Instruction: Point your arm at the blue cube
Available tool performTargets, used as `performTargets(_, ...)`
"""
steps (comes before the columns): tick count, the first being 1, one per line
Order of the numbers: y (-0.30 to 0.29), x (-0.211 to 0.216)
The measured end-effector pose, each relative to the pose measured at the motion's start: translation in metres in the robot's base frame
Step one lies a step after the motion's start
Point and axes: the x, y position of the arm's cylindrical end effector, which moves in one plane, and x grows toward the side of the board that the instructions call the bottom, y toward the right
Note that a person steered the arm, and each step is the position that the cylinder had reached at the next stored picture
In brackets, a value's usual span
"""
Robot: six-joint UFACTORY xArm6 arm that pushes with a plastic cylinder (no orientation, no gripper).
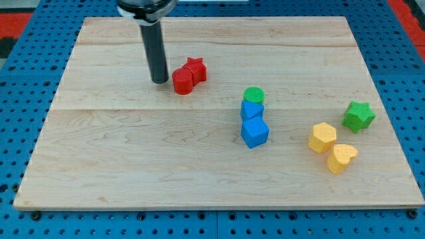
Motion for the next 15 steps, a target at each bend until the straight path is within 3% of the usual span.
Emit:
performTargets(1, -0.037, 0.029)
performTargets(3, -0.047, 0.082)
performTargets(4, -0.025, 0.154)
performTargets(5, 0.034, 0.208)
performTargets(7, 0.182, 0.233)
performTargets(13, 0.159, 0.240)
performTargets(15, 0.193, 0.219)
